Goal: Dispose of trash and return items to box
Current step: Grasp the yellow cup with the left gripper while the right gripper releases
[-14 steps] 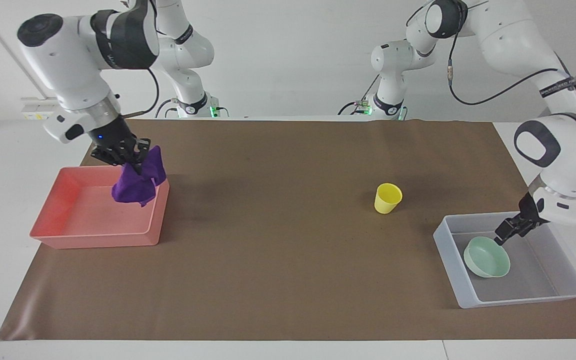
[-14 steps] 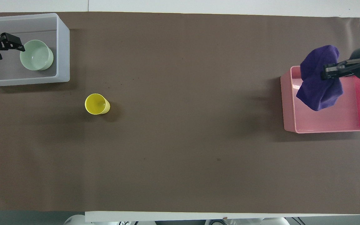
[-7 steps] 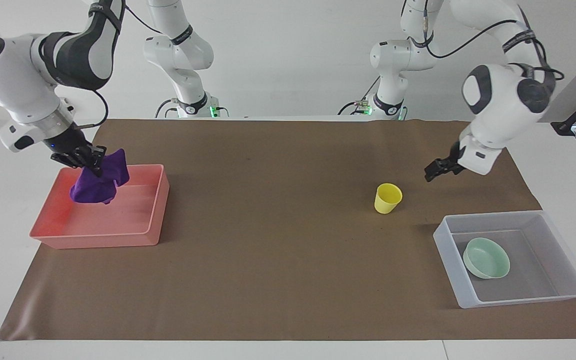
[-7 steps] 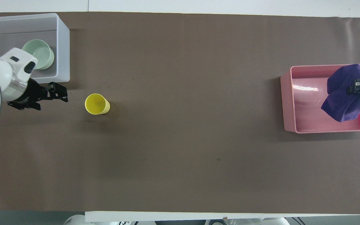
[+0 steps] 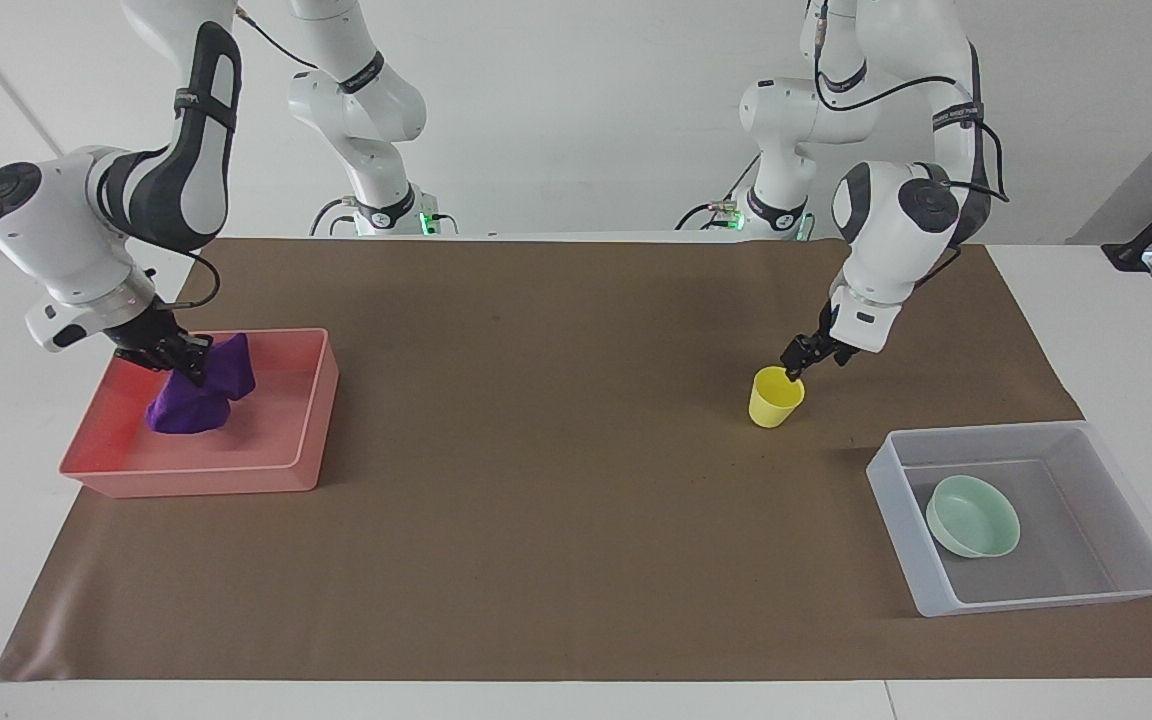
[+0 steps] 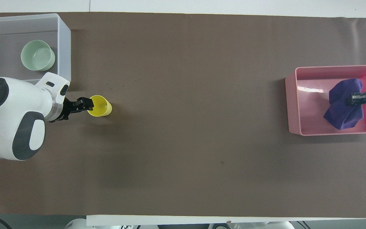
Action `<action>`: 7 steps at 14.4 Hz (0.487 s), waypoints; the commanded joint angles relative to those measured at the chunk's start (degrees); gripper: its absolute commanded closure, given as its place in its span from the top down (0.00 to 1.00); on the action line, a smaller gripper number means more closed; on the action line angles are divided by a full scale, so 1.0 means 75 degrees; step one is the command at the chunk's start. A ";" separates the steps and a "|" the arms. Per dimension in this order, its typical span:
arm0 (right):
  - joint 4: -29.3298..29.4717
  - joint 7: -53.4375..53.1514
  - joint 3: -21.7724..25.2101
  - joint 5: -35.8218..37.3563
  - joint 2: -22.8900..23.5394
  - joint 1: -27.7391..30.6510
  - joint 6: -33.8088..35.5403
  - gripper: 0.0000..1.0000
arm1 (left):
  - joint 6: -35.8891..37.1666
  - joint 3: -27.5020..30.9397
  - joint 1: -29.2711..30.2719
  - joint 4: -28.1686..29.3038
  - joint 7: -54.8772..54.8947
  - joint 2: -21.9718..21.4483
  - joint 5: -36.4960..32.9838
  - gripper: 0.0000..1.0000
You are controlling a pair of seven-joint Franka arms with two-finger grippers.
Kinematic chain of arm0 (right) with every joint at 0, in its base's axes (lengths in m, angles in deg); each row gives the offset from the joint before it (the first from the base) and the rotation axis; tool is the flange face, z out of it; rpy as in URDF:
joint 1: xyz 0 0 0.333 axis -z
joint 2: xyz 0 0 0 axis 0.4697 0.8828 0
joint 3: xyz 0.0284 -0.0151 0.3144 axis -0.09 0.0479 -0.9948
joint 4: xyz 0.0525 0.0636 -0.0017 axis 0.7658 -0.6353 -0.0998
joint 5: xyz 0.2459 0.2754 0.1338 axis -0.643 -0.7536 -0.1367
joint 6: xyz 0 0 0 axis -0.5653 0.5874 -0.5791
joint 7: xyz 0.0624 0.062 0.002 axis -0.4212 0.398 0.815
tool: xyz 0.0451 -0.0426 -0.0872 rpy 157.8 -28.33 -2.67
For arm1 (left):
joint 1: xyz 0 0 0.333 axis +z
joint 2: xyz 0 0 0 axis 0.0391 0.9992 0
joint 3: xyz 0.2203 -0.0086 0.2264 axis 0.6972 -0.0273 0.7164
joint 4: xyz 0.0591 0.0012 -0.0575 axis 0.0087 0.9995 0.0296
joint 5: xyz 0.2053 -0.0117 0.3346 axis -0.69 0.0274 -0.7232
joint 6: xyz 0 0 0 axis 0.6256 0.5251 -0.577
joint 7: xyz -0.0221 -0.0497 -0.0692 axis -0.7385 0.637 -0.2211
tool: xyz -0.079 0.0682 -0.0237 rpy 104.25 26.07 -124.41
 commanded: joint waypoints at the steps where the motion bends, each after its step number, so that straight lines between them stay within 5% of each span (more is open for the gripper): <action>1: -0.0080 0.0128 -0.0100 0.0055 -0.0061 0.0030 -0.0135 0.47 | -0.0466 0.0086 -0.0229 0.0260 -0.0581 -0.0062 0.0006 0.27; 3: -0.0009 0.0151 -0.0124 0.0055 -0.0038 0.0029 -0.0123 0.79 | -0.0830 0.0086 -0.0217 0.0378 -0.0594 -0.0062 0.0006 0.08; 7: 0.0727 0.0011 -0.0194 -0.0050 0.0033 -0.0531 0.0613 0.86 | -0.0960 0.0086 -0.0217 0.0402 -0.0641 -0.0062 0.0006 0.00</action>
